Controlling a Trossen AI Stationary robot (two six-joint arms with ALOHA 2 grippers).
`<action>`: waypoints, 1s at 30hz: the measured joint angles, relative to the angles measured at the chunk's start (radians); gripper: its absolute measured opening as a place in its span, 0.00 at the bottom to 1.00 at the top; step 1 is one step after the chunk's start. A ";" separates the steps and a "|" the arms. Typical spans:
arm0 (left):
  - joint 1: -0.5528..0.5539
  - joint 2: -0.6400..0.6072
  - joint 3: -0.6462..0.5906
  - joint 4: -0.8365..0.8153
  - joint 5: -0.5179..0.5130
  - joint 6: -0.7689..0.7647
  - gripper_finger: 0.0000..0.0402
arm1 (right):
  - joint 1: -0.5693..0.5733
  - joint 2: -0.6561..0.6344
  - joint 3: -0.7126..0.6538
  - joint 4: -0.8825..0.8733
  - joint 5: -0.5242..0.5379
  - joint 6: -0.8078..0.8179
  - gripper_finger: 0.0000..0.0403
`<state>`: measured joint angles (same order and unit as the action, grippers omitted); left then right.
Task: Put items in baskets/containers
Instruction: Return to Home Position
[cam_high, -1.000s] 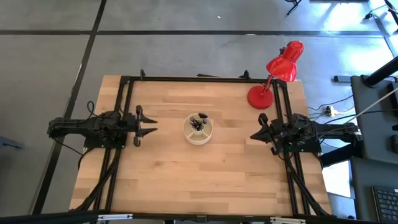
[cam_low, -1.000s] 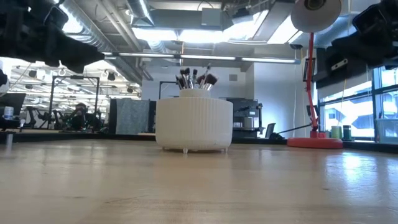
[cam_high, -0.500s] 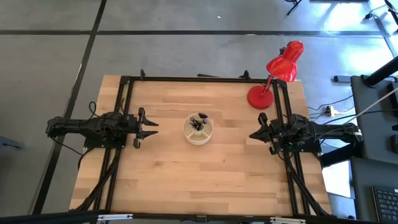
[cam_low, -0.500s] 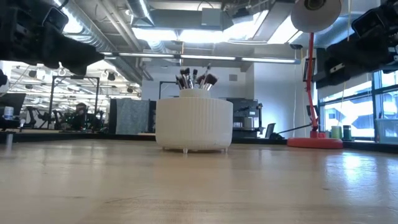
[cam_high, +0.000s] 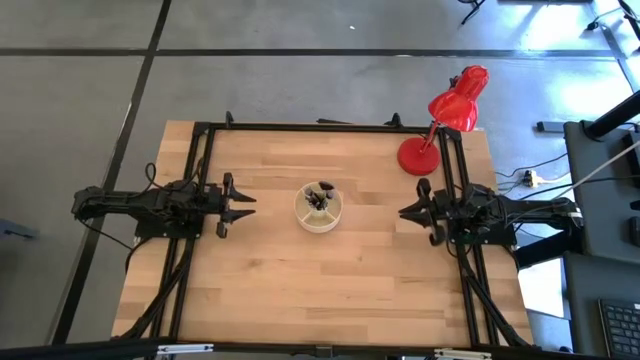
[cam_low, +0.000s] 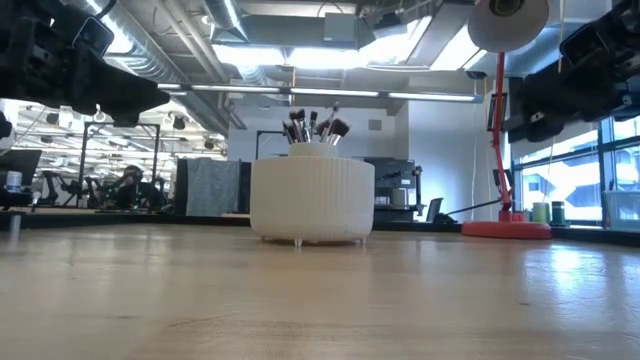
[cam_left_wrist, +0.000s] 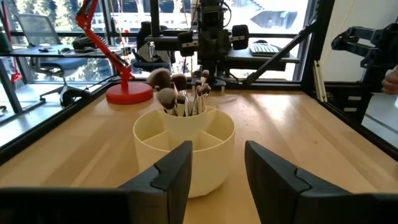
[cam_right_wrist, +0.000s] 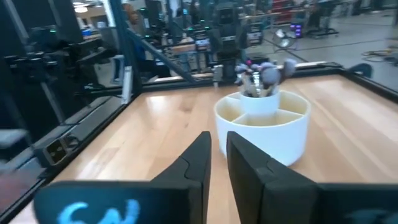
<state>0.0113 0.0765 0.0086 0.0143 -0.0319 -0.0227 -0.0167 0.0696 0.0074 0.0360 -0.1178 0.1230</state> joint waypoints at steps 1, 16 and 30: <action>0.000 0.000 0.000 0.000 0.000 0.000 0.36 | 0.000 0.000 0.000 -0.003 0.016 0.000 0.13; 0.000 0.000 0.000 0.001 -0.001 -0.001 0.36 | 0.000 0.000 0.000 -0.013 0.073 0.000 0.13; 0.000 0.000 0.000 0.001 -0.001 -0.001 0.36 | 0.000 0.000 0.000 -0.013 0.073 0.000 0.13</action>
<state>0.0113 0.0765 0.0086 0.0154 -0.0330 -0.0233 -0.0166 0.0696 0.0071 0.0235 -0.0444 0.1230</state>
